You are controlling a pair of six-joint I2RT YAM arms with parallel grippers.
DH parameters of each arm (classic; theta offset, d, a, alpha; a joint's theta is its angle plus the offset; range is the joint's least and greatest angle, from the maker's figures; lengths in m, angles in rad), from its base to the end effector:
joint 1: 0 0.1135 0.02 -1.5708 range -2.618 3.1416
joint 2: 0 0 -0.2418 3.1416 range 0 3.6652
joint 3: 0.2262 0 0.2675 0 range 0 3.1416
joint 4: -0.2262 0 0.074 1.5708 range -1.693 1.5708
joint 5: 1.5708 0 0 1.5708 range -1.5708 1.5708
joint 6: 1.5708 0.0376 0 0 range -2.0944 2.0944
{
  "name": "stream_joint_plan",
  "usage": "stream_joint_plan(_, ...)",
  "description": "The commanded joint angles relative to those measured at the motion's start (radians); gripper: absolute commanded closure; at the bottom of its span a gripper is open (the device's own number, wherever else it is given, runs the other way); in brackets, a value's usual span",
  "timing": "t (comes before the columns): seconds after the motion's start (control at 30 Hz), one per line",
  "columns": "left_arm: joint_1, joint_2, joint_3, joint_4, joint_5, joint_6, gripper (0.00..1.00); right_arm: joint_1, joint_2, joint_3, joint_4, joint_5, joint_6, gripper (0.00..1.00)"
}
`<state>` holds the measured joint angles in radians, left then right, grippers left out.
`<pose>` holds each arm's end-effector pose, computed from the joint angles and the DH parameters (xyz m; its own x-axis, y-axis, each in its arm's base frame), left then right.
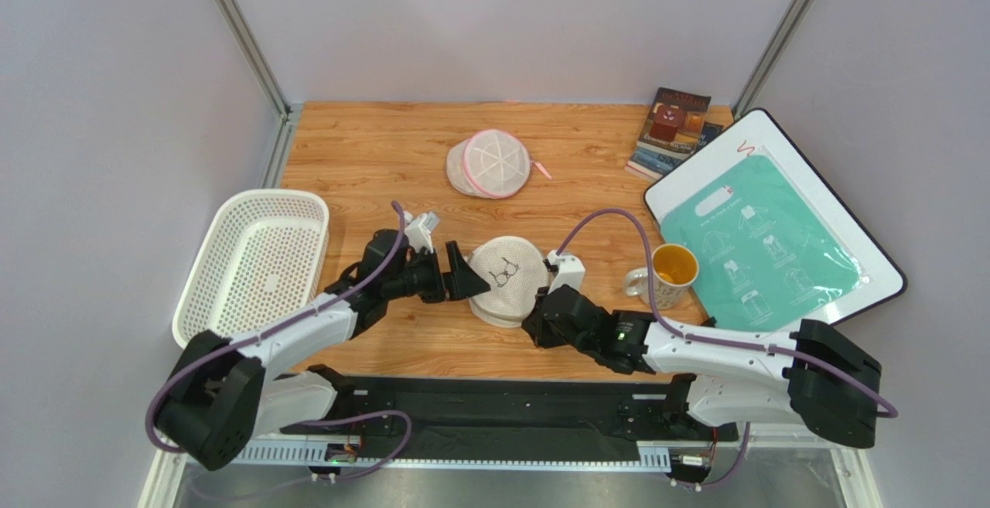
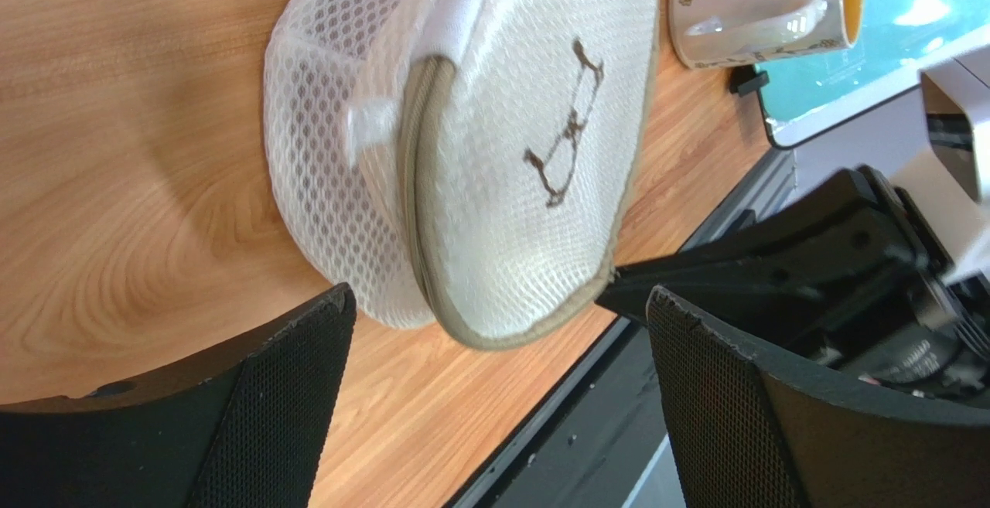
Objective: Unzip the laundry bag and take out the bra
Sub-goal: Unzip the laundry bag at the center of the board.
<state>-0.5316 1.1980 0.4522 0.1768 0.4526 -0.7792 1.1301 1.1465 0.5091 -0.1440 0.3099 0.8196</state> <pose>0.2114 -0.1434 0.1478 -0.8739 -0.2192 -0.4338 0.2239 0.6106 -0.7596 0.1143 0.2154 0.1496 -0.7671 0.0053 -0.6415 -0.3053 0.8765 0.3723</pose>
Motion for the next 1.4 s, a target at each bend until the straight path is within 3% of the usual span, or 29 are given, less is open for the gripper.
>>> stream_joint_plan(0.0,-0.008,-0.168,-0.09,-0.048,-0.044,-0.026,0.0,0.01,0.036,0.034,0.047,0.026,0.018,1.0)
stream_joint_plan(0.17,-0.053,-0.302,-0.219,-0.03,-0.091,-0.129,0.0,0.028,0.102,0.074,0.069,0.026,0.018,1.0)
stream_joint_plan(0.33,-0.08,-0.37,-0.254,-0.025,-0.144,-0.166,0.0,0.057,0.145,0.112,0.08,0.029,0.019,1.0)
stream_joint_plan(0.6,-0.117,-0.236,-0.257,0.127,-0.152,-0.215,0.01,0.094,0.202,0.16,0.083,0.029,0.023,1.0)
stream_joint_plan(1.0,-0.131,-0.138,-0.233,0.2,-0.184,-0.229,0.04,0.135,0.243,0.181,0.095,0.026,0.033,1.0)
stream_joint_plan(1.13,-0.136,-0.089,-0.231,0.242,-0.181,-0.235,0.19,0.142,0.248,0.184,0.095,0.028,0.033,1.0)
stream_joint_plan(1.23,-0.137,-0.063,-0.228,0.262,-0.178,-0.239,0.35,0.145,0.246,0.183,0.09,0.028,0.035,1.0)
stream_joint_plan(1.33,-0.137,-0.043,-0.227,0.282,-0.177,-0.242,0.54,0.146,0.242,0.175,0.087,0.029,0.038,1.0)
stream_joint_plan(1.37,-0.139,-0.04,-0.225,0.283,-0.177,-0.241,0.65,0.146,0.239,0.174,0.089,0.029,0.038,1.0)
